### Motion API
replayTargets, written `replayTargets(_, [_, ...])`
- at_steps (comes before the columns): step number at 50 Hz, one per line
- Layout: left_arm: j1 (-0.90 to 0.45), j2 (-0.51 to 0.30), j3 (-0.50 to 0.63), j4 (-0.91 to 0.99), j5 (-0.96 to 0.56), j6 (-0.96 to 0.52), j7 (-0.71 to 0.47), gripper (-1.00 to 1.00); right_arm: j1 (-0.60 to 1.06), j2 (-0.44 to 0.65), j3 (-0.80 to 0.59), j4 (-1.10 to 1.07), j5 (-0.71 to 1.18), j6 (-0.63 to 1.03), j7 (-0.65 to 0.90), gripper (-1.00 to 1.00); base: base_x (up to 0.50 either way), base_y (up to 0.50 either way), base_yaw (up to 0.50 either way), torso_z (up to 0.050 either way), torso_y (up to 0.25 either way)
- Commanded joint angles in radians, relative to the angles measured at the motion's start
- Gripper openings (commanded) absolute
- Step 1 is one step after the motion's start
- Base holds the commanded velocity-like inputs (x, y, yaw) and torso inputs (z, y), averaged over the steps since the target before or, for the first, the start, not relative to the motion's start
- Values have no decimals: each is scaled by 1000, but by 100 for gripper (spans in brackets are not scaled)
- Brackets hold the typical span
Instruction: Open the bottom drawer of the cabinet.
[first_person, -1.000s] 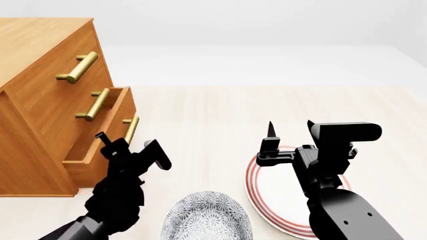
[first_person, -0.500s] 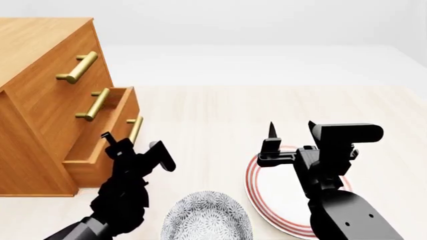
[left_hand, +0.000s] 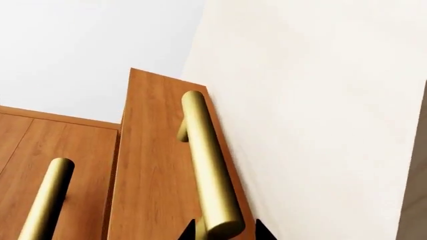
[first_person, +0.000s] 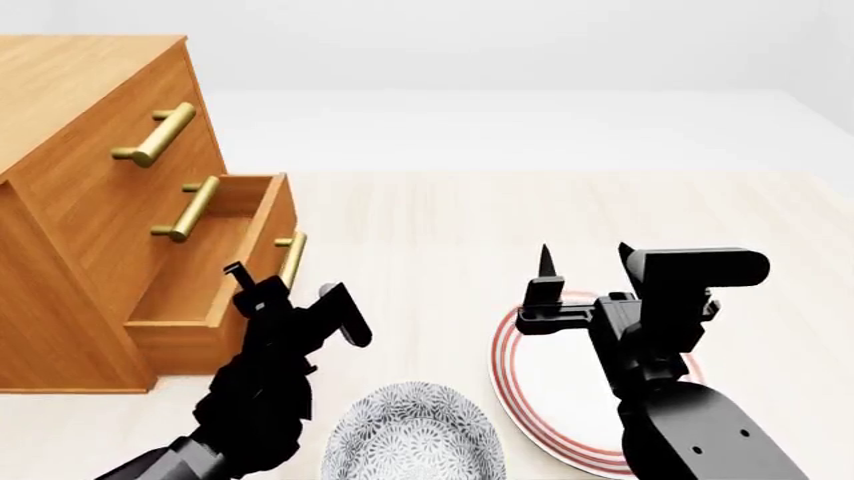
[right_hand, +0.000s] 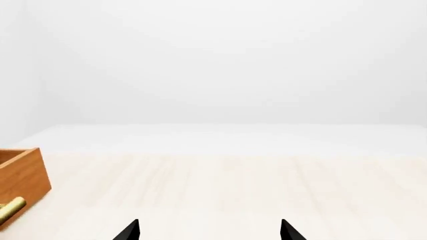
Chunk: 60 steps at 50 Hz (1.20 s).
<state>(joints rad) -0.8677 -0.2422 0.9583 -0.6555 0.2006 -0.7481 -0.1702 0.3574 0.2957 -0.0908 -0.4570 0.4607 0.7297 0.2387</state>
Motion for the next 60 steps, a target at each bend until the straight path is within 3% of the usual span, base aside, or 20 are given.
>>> replayTargets(1, [-19, 4, -3, 23, 92, -12, -59, -100, 0, 4, -2, 4, 5, -4, 3, 100, -14, 0, 3, 0, 0])
replayTargets(18, [-14, -11, 2, 63, 93, -22, -46, -100, -2, 8, -4, 7, 11, -11, 7, 100, -3, 0, 1, 2, 4])
replayTargets(19, [-11, -17, 4, 81, 97, -30, -44, 100, -3, 9, -4, 5, 12, -11, 8, 100, -15, -3, 0, 0, 12])
replayTargets(29, [3, -60, 6, 239, 106, -104, -2, 100, -2, 10, -7, 7, 16, -13, 10, 100, 0, 0, 0, 0, 1])
replayTargets(43, [3, -69, 1, 274, 103, -117, 7, 100, -3, 14, -8, 7, 23, -17, 14, 100, 0, 0, 0, 1, 1])
replayTargets(60, [10, -109, -46, 470, 68, -176, 71, 100, 1, 18, -12, 3, 31, -17, 19, 100, 0, 0, 0, 0, 0])
